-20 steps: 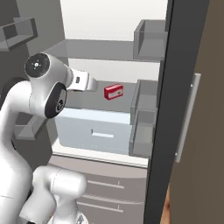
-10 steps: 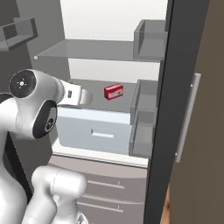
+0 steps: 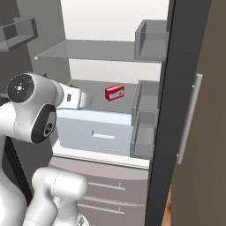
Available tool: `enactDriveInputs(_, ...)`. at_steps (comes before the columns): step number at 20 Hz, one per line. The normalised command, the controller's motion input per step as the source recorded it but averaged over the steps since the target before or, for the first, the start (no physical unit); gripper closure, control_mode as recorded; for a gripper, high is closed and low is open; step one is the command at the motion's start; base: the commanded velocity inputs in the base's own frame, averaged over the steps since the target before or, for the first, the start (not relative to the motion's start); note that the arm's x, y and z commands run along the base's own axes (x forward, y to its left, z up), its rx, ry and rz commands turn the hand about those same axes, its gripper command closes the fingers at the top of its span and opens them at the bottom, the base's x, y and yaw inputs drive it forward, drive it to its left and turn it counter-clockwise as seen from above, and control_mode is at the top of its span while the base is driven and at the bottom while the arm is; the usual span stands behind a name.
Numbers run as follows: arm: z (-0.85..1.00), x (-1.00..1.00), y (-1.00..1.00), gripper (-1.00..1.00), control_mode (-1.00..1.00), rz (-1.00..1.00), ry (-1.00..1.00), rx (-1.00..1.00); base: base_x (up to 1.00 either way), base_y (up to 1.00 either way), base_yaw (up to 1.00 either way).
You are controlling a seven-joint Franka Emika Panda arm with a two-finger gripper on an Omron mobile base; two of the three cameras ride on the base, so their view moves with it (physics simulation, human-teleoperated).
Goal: Pick lemon from the fridge and place it on the plate on the counter.
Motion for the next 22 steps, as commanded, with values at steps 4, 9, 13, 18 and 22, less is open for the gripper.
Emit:
enactDriveInputs(4, 0.0, -0.03, 0.0, 1.0, -1.0, 0.0, 0.0, 0.0, 0.0, 0.0, 0.0)
enactDriveInputs(9, 0.0, -0.02, 0.0, 1.0, 1.0, 0.0, 0.0, 0.0, -0.06, 0.0, 0.0)
enactDriveInputs(13, 0.0, 0.0, 0.0, 1.0, 1.0, 0.0, 0.0, 0.0, -0.26, 0.0, 0.0)
enactDriveInputs(18, 0.0, 0.0, 0.0, 1.0, 1.0, 0.0, 0.0, 0.0, -0.39, 0.0, 0.01)
enactDriveInputs(22, 0.0, 0.0, 0.0, 1.0, 1.0, 0.0, 0.0, 0.0, -0.42, 0.0, 0.01)
